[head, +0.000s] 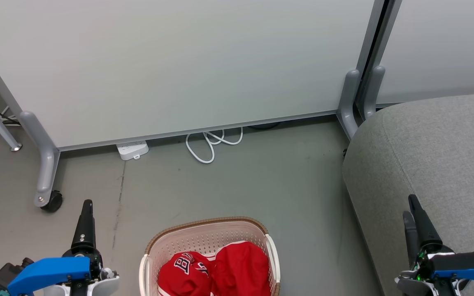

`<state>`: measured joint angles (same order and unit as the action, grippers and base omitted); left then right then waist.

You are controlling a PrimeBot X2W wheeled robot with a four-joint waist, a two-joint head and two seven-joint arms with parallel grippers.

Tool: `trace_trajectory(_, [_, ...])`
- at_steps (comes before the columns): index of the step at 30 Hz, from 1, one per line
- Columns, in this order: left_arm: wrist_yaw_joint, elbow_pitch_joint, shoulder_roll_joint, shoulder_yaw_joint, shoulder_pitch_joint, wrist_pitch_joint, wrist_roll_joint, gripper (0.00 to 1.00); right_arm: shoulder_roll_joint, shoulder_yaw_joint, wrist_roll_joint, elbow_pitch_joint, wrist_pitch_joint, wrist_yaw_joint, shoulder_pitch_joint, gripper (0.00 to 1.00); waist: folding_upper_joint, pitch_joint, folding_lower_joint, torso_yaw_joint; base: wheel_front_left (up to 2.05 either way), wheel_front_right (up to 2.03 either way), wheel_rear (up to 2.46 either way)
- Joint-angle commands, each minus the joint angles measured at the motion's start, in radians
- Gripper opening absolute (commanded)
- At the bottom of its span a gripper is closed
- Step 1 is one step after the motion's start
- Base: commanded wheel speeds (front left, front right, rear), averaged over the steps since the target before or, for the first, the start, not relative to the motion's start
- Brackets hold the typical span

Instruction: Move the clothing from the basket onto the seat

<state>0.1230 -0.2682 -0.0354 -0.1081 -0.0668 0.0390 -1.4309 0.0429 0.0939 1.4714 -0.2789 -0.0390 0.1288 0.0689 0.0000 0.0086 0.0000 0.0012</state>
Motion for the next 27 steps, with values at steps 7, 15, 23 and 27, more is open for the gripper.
trace_trajectory(7, [-0.002, 0.042, -0.01, 0.013, -0.043, -0.036, 0.156, 1.0, 0.006, -0.023, -0.16, 0.039, 0.036, 0.001, 0.038, 1.0, 0.0, 0.003, 0.0, 0.001, 0.0, 0.0, 0.0])
trace_trajectory(15, [-0.025, 0.061, -0.011, 0.046, -0.046, -0.068, 0.337, 1.0, 0.006, -0.051, -0.331, 0.064, 0.068, 0.001, 0.041, 1.0, 0.0, 0.006, 0.0, 0.002, 0.0, 0.0, 0.0])
trace_trajectory(23, [-0.046, 0.063, -0.012, 0.081, -0.046, -0.097, 0.513, 1.0, 0.007, -0.078, -0.487, 0.068, 0.097, 0.001, 0.042, 1.0, 0.0, 0.006, 0.0, 0.003, 0.0, 0.0, 0.0])
trace_trajectory(27, [-0.052, 0.06, -0.012, 0.095, -0.047, -0.11, 0.588, 1.0, 0.007, -0.088, -0.552, 0.063, 0.111, 0.001, 0.043, 1.0, 0.0, 0.006, 0.0, 0.004, 0.0, 0.0, 0.0])
